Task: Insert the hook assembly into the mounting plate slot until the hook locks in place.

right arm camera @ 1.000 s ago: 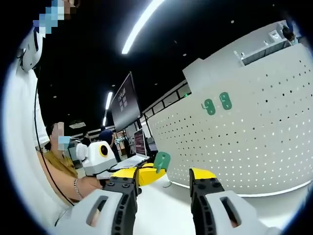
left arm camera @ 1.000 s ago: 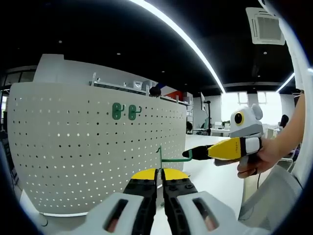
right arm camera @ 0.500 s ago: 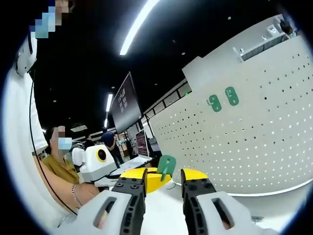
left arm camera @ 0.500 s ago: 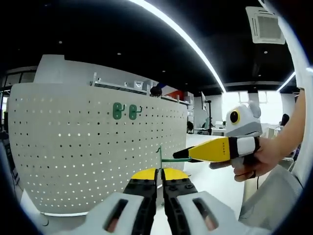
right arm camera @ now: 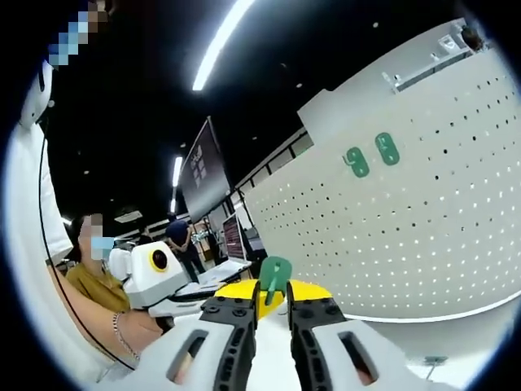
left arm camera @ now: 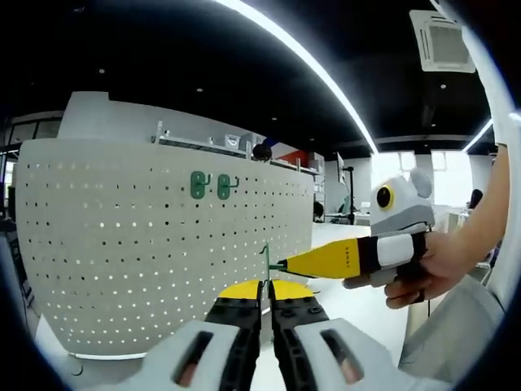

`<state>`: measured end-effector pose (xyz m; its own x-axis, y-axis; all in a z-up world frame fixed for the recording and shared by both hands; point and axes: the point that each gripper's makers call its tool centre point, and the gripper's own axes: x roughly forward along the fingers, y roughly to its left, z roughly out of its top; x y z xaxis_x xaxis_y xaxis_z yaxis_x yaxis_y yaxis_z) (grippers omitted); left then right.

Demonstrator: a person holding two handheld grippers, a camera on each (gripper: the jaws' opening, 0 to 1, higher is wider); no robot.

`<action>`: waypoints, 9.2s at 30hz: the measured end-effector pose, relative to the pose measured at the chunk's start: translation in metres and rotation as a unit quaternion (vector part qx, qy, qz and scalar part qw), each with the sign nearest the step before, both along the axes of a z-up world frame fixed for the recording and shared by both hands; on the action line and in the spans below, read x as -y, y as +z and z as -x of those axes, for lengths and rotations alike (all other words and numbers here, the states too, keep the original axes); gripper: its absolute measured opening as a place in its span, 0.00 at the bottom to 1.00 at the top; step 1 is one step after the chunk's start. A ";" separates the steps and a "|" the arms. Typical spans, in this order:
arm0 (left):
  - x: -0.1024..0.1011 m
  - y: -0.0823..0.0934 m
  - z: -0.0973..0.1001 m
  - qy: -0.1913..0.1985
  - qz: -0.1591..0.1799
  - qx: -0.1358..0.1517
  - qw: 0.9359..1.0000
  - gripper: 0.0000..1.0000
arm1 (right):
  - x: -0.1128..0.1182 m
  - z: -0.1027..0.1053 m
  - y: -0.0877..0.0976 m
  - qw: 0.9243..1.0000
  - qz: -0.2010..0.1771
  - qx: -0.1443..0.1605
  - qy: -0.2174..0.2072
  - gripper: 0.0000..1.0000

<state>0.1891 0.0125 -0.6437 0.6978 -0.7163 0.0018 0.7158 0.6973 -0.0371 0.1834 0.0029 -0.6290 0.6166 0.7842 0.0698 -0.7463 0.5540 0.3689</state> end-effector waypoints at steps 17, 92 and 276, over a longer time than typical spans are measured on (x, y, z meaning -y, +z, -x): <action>0.000 0.000 -0.001 0.003 -0.001 0.001 1.000 0.03 | -0.005 -0.004 -0.001 1.000 0.002 -0.003 -0.009 0.03; 0.011 -0.026 0.003 -0.004 -0.035 -0.046 0.998 0.73 | 0.025 -0.028 0.016 0.982 0.146 0.077 -0.094 0.01; -0.007 -0.085 0.025 -0.007 -0.080 -0.133 0.988 0.67 | 0.100 -0.115 0.059 0.964 0.131 0.131 -0.192 0.56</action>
